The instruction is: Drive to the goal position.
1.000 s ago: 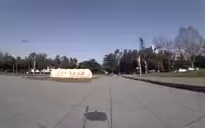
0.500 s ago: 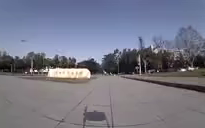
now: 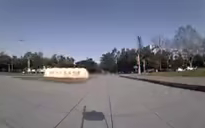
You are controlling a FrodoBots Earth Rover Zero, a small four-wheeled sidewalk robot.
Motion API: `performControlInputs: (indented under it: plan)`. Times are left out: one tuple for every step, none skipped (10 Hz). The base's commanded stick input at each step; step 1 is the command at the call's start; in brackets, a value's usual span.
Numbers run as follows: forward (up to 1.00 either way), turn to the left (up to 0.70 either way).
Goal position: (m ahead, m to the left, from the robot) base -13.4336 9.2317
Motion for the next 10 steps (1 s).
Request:
performControlInputs:
  plan:
    - [1.00, 0.03]
    - [1.00, 0.03]
    - [1.00, 0.03]
    - [1.00, 0.03]
    - [1.00, 0.30]
    - [1.00, 0.43]
    - [1.00, 0.43]
    - [1.00, 0.43]
    - [1.00, 0.43]
    - [1.00, 0.43]
